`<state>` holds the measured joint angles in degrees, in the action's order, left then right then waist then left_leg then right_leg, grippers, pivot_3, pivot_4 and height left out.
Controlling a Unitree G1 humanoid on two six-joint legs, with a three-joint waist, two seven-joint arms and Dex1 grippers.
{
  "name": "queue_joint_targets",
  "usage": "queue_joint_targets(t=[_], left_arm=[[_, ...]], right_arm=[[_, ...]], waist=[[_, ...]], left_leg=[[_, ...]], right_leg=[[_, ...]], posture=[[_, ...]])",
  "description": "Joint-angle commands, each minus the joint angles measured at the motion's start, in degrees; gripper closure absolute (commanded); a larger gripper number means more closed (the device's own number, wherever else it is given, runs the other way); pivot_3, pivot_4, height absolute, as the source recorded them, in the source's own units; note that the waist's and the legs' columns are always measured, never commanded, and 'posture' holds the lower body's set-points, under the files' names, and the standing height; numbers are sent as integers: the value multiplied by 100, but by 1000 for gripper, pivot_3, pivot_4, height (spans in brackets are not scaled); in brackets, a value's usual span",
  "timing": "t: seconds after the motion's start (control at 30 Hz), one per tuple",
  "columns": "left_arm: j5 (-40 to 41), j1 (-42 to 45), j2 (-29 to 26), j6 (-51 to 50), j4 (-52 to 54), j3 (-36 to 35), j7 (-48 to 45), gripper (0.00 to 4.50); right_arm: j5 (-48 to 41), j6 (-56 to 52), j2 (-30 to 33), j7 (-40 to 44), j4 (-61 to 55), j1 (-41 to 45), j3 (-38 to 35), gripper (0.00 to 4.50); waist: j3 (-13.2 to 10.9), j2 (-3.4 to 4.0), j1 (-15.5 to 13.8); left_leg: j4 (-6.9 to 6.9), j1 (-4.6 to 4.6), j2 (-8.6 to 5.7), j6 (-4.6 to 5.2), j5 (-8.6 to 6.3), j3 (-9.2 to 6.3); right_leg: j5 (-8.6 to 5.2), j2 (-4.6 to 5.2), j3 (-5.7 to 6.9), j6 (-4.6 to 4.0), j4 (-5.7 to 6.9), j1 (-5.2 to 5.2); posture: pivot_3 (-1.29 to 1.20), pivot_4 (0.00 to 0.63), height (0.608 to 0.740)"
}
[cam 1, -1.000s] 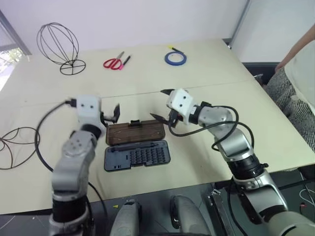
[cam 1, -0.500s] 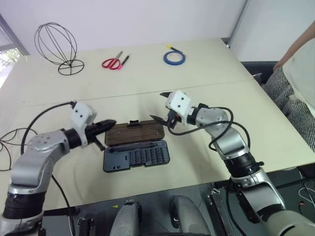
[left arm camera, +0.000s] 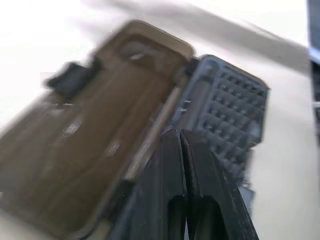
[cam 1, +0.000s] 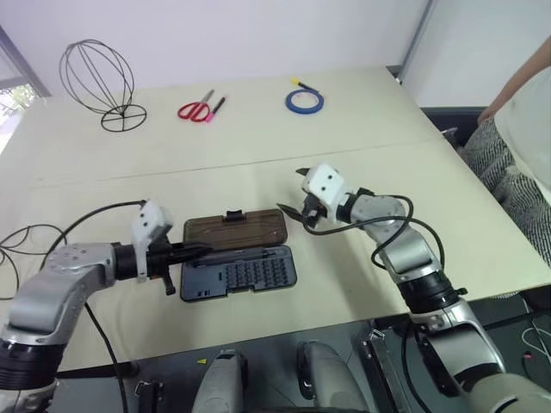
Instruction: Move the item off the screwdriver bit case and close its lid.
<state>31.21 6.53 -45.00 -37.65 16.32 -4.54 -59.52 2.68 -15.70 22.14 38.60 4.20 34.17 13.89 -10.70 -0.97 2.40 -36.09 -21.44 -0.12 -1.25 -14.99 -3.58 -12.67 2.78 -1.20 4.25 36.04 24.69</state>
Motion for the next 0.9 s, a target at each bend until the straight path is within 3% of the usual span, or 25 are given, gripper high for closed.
queue_joint_targets(t=[0.03,0.27,0.6,0.9], left_arm=[[-70,-159,-71,210,150,168,-161,4425],[-314,-474,-239,513,166,340,-272,4425],[-109,-639,-132,398,421,39,10,4425],[-160,-822,-157,524,410,-14,111,4425]], right_arm=[[-4,121,95,-40,-141,-2,-153,0],[47,221,176,-5,13,-14,-82,0],[97,472,70,197,468,175,87,0],[172,749,-44,960,2011,1305,351,0]], waist=[[0,0,3],[0,0,2],[0,0,3],[-1,2,12]], left_leg=[[0,1,0,0,0,0],[1,1,2,2,-1,0],[0,1,3,2,-1,0],[-2,2,3,2,-1,2]], right_leg=[[0,0,0,0,0,0],[-5,-1,0,-9,0,1],[-4,-2,0,-7,1,1],[-4,-3,-1,-8,3,1]], posture=[[0,150,740],[0,150,740],[0,150,740],[0,150,740]])
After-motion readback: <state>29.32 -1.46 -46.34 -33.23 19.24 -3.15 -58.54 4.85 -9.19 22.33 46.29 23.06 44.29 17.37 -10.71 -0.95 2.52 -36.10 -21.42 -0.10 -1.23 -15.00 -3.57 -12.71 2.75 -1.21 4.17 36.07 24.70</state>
